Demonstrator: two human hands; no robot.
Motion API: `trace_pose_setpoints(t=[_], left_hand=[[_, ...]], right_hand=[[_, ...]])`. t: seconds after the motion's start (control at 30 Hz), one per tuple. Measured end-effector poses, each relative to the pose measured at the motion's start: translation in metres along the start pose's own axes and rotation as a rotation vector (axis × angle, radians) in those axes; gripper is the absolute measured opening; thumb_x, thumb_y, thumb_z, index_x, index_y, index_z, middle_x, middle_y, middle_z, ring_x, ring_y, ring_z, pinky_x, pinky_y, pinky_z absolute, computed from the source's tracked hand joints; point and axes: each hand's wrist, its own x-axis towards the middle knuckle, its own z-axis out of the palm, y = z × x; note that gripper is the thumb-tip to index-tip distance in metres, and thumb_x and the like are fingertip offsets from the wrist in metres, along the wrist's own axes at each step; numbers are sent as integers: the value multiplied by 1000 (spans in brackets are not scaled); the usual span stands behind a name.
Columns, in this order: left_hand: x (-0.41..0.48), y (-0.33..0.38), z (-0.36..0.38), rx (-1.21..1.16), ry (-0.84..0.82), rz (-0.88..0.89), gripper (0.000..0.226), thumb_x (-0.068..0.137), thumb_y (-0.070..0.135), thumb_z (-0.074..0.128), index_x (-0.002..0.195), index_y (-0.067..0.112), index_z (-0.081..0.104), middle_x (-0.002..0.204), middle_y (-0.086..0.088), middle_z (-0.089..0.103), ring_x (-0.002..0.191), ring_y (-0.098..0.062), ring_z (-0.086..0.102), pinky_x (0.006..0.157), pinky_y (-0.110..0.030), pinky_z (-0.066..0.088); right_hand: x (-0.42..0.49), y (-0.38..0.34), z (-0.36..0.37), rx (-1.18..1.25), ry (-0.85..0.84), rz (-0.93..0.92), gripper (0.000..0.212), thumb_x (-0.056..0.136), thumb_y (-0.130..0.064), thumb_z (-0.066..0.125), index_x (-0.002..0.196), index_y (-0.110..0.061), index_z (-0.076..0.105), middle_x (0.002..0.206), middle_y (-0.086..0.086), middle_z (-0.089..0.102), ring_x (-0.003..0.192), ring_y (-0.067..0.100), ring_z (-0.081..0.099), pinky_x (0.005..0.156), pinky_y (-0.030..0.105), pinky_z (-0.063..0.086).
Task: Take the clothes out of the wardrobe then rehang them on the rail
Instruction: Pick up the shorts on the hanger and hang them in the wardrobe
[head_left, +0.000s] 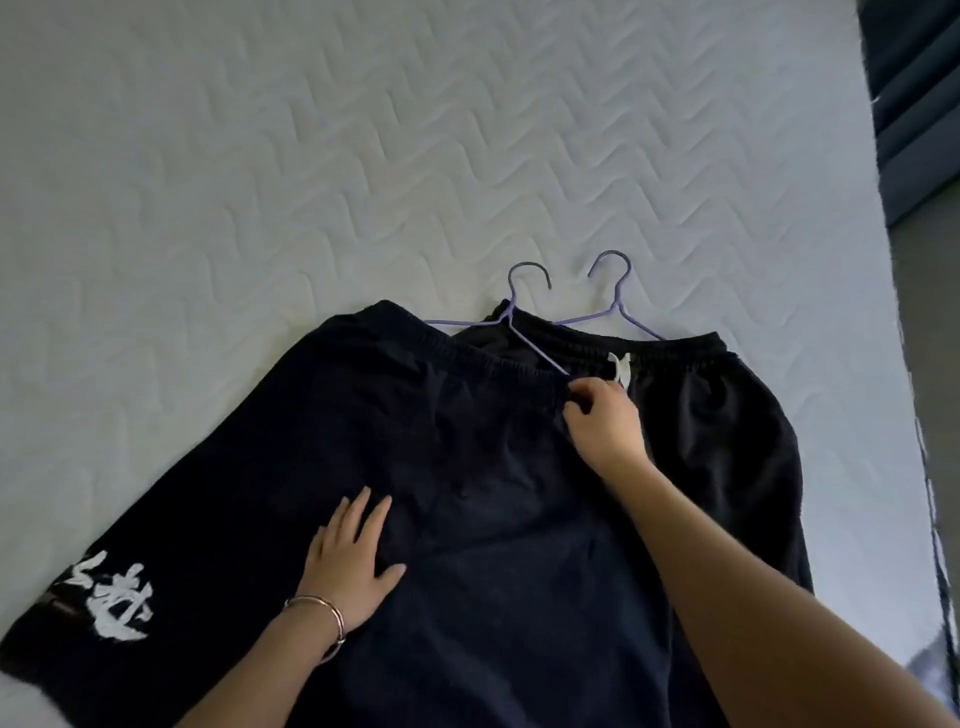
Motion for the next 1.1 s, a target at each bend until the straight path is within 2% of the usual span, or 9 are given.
trace_pose_setpoints(t=[0.1, 0.2, 0.37, 0.5, 0.57, 0.63, 0.73, 0.97, 1.1], left_hand=[[8, -14, 13, -66, 74, 44, 78, 85, 54, 46, 147, 31, 4, 157, 7, -6, 146, -16, -6, 119, -36, 10], [9, -22, 19, -95, 126, 106, 82, 69, 70, 22, 141, 40, -1, 150, 17, -10, 139, -7, -9, 116, -33, 12], [8, -24, 12, -102, 102, 125, 73, 85, 51, 47, 145, 38, 6, 156, 11, -2, 145, -13, -3, 116, -33, 15], [0, -29, -3, 21, -23, 132, 68, 92, 39, 45, 146, 35, 4, 157, 10, -6, 146, -12, -2, 117, -30, 18], [-8, -32, -17, 63, -108, 117, 61, 93, 35, 43, 146, 31, 13, 157, 7, 6, 145, -13, 10, 114, -30, 25], [-17, -34, -39, 52, -123, 104, 41, 93, 33, 42, 134, 26, 41, 143, 3, 41, 133, -15, 38, 102, -28, 39], [-40, -31, -91, -139, 12, 122, 22, 92, 28, 47, 109, 26, 62, 107, 7, 65, 105, -16, 62, 85, -27, 49], [-144, -3, -255, -398, 751, 431, 39, 89, 14, 55, 128, 9, 51, 135, -9, 48, 128, -22, 43, 103, -16, 23], [-220, 1, -327, -285, 778, 509, 44, 93, 26, 49, 136, 17, 43, 143, -3, 41, 132, -17, 36, 108, -24, 24]], right_hand=[[47, -16, 17, -94, -19, -33, 45, 89, -14, 49, 134, -10, 45, 139, 12, 43, 126, 30, 42, 105, 39, 34], [71, -27, 29, -206, -58, 37, 50, 91, -16, 48, 139, -12, 36, 140, 13, 40, 125, 32, 44, 105, 43, 31], [67, -36, 30, -225, 5, 6, 28, 92, -28, 50, 116, -18, 58, 114, 8, 62, 110, 29, 54, 100, 41, 31], [41, -51, 6, -105, 110, -118, 23, 91, -30, 52, 99, -16, 67, 99, 6, 63, 95, 27, 57, 84, 36, 43], [18, -62, -9, -100, 134, -175, 22, 91, -30, 52, 100, -17, 68, 97, -1, 57, 93, 22, 54, 74, 29, 37], [-11, -75, -24, -106, 152, -236, 22, 92, -30, 52, 101, -19, 68, 95, -4, 53, 92, 18, 53, 72, 27, 35], [-61, -102, -45, -102, 191, -334, 22, 91, -30, 53, 102, -20, 69, 94, -3, 57, 91, 19, 56, 71, 30, 40], [-186, -182, -109, -68, 228, -592, 19, 91, -30, 55, 97, -23, 71, 76, -16, 47, 80, 13, 54, 65, 33, 44], [-249, -225, -153, 17, 229, -795, 15, 87, -24, 61, 93, -19, 74, 77, -13, 51, 75, 12, 55, 75, 39, 48]])
